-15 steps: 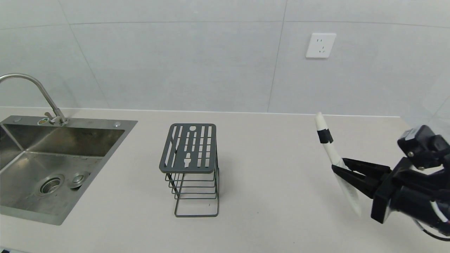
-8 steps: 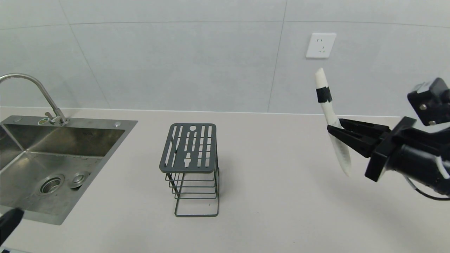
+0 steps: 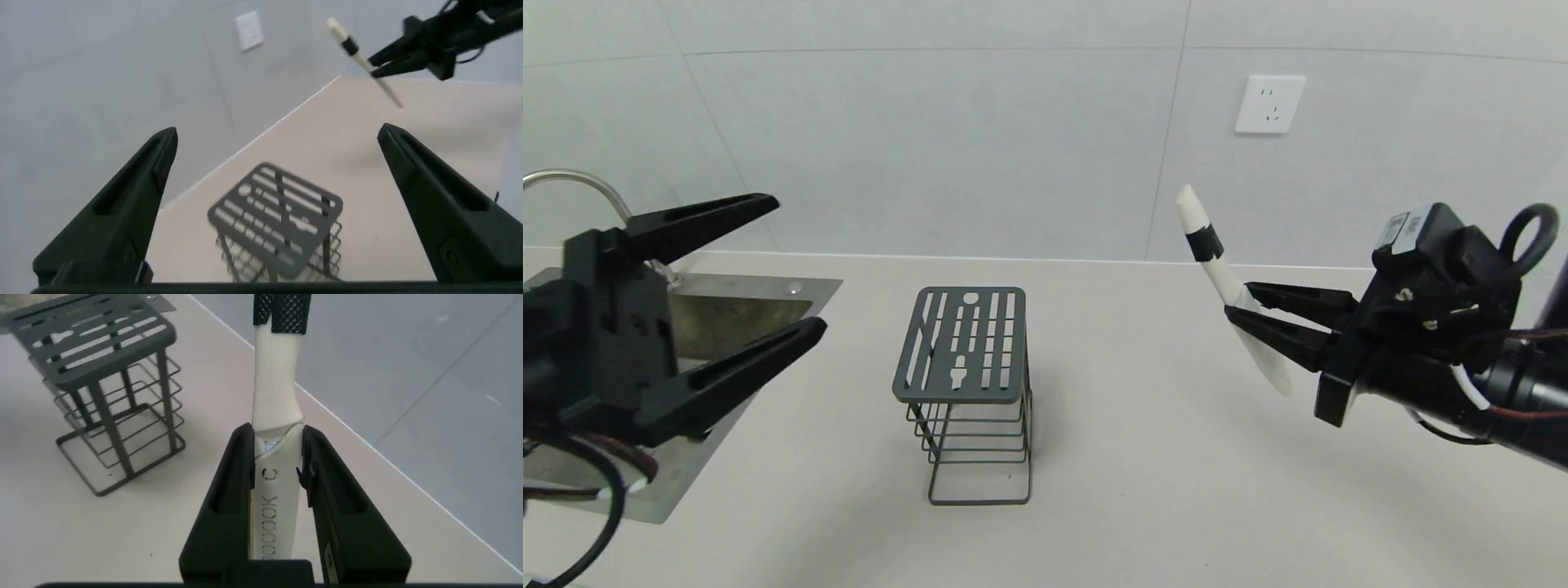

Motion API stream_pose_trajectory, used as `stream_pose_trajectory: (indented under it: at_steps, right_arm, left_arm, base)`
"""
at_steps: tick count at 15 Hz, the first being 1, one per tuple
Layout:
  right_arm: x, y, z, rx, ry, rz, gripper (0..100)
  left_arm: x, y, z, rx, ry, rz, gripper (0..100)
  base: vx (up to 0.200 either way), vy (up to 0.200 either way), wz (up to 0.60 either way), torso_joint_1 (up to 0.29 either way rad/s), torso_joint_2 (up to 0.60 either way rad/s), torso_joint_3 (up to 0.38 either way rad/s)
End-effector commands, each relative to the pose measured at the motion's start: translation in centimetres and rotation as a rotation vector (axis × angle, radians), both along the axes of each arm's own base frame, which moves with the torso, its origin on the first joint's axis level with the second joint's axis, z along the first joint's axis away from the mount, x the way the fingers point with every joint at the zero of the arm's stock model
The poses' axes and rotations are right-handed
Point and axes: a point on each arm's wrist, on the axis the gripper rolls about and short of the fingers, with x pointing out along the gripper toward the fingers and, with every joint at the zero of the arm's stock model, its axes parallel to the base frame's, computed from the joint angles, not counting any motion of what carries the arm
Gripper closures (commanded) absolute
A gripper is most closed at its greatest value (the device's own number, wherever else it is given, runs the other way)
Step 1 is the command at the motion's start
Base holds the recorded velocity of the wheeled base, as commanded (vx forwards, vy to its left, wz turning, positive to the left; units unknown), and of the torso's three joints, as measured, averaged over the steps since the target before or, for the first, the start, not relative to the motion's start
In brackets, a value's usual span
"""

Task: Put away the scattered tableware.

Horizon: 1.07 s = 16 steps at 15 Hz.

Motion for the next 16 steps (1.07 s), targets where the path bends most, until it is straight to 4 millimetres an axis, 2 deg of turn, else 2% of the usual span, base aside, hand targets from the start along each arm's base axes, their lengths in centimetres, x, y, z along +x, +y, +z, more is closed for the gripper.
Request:
stream_pose_trajectory:
  at_steps: [1, 3, 4, 7, 10, 13, 16]
  right_arm:
    - [-1.2, -0.5, -1.0, -0.017, 0.017, 0.033, 100]
    - [-2.0, -0.8, -1.1, -0.016, 0.018, 0.046, 100]
    - [-2.3, -0.9, -0.7, -0.007, -0.002, 0.048, 100]
    - [-3.0, -0.6, -0.3, -0.009, -0.034, 0.087, 100]
    - [-4.0, -0.4, 0.5, 0.007, -0.07, 0.161, 100]
    - [-5.2, -0.3, 0.8, 0.02, -0.087, 0.242, 100]
    - [-5.4, 0.0, 0.7, 0.014, -0.091, 0.268, 100]
  left_arm:
    - [4.5, -2.8, -3.5, 0.037, 0.056, -0.142, 0]
    - [4.7, -3.8, -4.0, 0.031, 0.082, -0.19, 0]
    - [5.1, -5.0, -4.4, 0.034, 0.101, -0.235, 0]
    - [6.0, -6.6, -4.1, 0.029, 0.088, -0.283, 0]
    - [5.6, -8.1, -4.2, 0.022, 0.094, -0.35, 0]
    - [5.3, -10.9, -4.4, 0.009, 0.13, -0.465, 0]
    - [5.5, -13.1, -4.9, 0.017, 0.136, -0.527, 0]
  base:
    - [0.0, 0.0, 0.0, 0.0, 0.0, 0.0]
    - [0.0, 0.0, 0.0, 0.001, 0.0, 0.025]
    - [0.0, 0.0, 0.0, 0.0, 0.0, 0.0]
    - [0.0, 0.0, 0.0, 0.0, 0.0, 0.0]
    - [0.0, 0.0, 0.0, 0.001, 0.0, 0.02]
    - [0.0, 0.0, 0.0, 0.0, 0.0, 0.0]
    - [0.0, 0.0, 0.0, 0.0, 0.0, 0.0]
